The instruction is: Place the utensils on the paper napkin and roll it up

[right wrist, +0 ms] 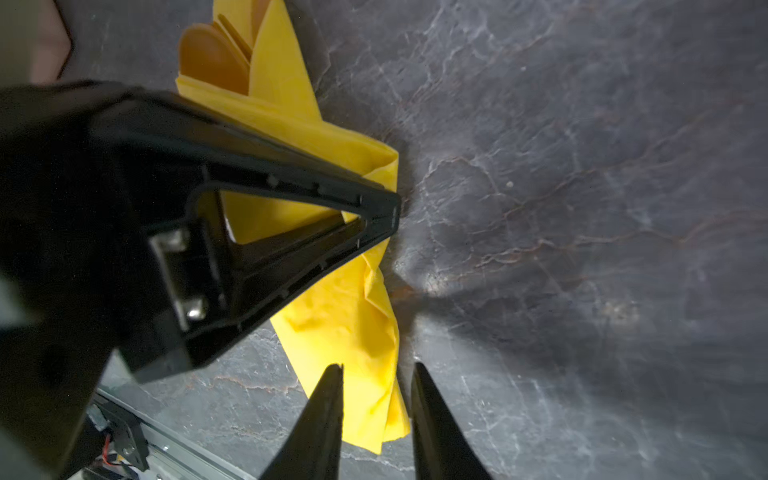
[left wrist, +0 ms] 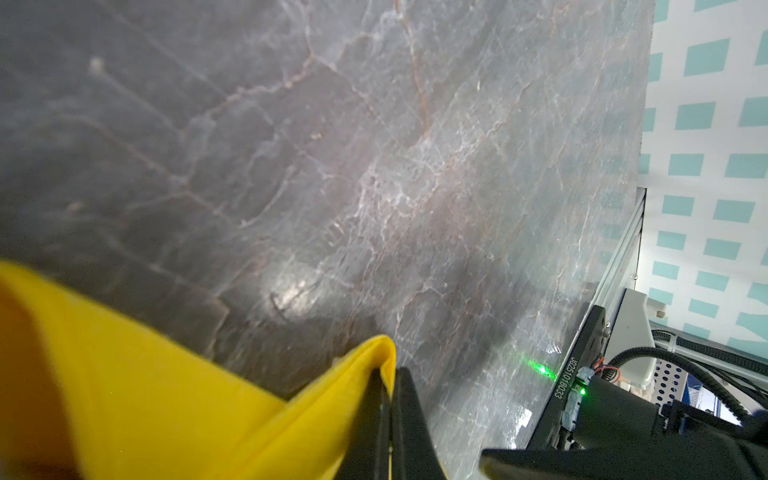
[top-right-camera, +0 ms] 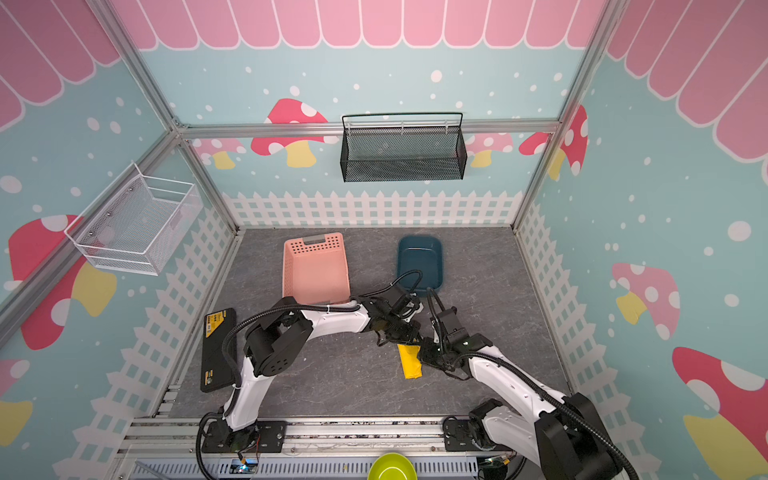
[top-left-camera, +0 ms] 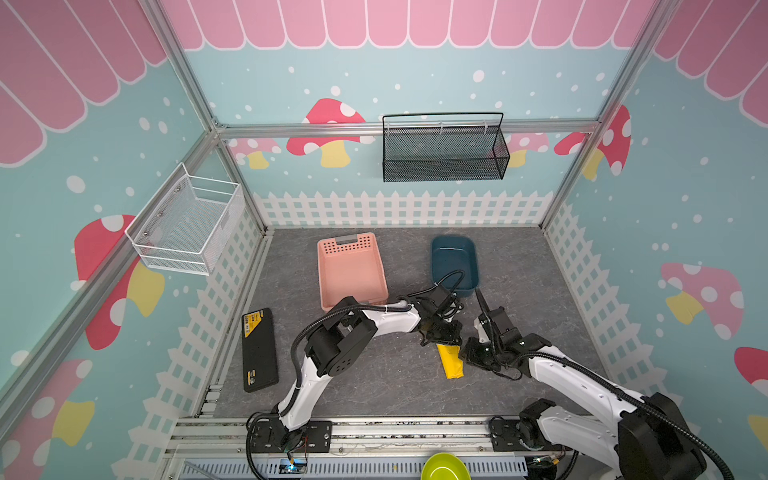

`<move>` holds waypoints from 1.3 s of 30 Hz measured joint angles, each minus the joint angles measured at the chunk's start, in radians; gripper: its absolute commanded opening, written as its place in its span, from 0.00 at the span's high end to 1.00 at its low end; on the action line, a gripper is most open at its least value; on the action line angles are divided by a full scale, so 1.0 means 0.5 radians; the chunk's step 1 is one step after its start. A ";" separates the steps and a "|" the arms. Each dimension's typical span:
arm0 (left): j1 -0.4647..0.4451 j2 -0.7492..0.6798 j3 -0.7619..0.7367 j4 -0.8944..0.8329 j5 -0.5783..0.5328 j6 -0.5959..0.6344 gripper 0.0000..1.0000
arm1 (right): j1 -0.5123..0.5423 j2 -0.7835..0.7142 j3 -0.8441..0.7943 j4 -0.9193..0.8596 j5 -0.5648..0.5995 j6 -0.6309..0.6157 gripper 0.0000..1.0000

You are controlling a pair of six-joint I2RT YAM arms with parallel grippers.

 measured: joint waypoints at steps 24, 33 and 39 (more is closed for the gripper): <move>-0.001 0.000 0.001 -0.007 -0.011 0.001 0.87 | -0.018 0.212 -0.141 0.445 -0.170 -0.035 0.70; -0.003 -0.064 0.005 -0.071 -0.084 0.037 0.64 | -0.026 0.219 -0.210 0.614 -0.246 -0.017 0.73; 0.058 -0.170 0.018 -0.166 -0.143 0.037 0.57 | -0.026 0.256 -0.241 0.726 -0.294 0.035 0.78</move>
